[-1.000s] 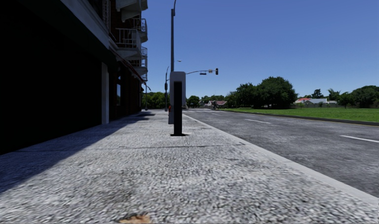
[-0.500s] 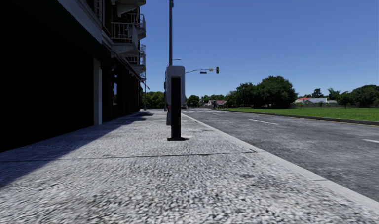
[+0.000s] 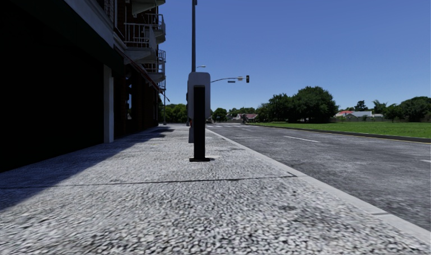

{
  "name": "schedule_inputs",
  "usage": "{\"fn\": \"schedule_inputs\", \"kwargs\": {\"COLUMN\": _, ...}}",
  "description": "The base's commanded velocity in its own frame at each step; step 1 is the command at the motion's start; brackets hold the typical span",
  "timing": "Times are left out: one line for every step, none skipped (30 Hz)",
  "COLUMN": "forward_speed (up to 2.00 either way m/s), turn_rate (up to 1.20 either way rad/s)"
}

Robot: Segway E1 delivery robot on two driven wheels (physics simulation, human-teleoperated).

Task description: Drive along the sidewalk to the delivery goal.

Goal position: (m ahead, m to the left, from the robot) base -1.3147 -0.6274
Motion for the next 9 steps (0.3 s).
{"fn": "schedule_inputs", "kwargs": {"forward_speed": 0.0, "turn_rate": 0.0}}
{"fn": "schedule_inputs", "kwargs": {"forward_speed": 0.0, "turn_rate": 0.0}}
{"fn": "schedule_inputs", "kwargs": {"forward_speed": 0.0, "turn_rate": 0.0}}
{"fn": "schedule_inputs", "kwargs": {"forward_speed": 0.0, "turn_rate": 0.0}}
{"fn": "schedule_inputs", "kwargs": {"forward_speed": 0.0, "turn_rate": 0.0}}
{"fn": "schedule_inputs", "kwargs": {"forward_speed": 0.0, "turn_rate": 0.0}}
{"fn": "schedule_inputs", "kwargs": {"forward_speed": 0.0, "turn_rate": 0.0}}
{"fn": "schedule_inputs", "kwargs": {"forward_speed": 0.0, "turn_rate": 0.0}}
{"fn": "schedule_inputs", "kwargs": {"forward_speed": 0.0, "turn_rate": 0.0}}
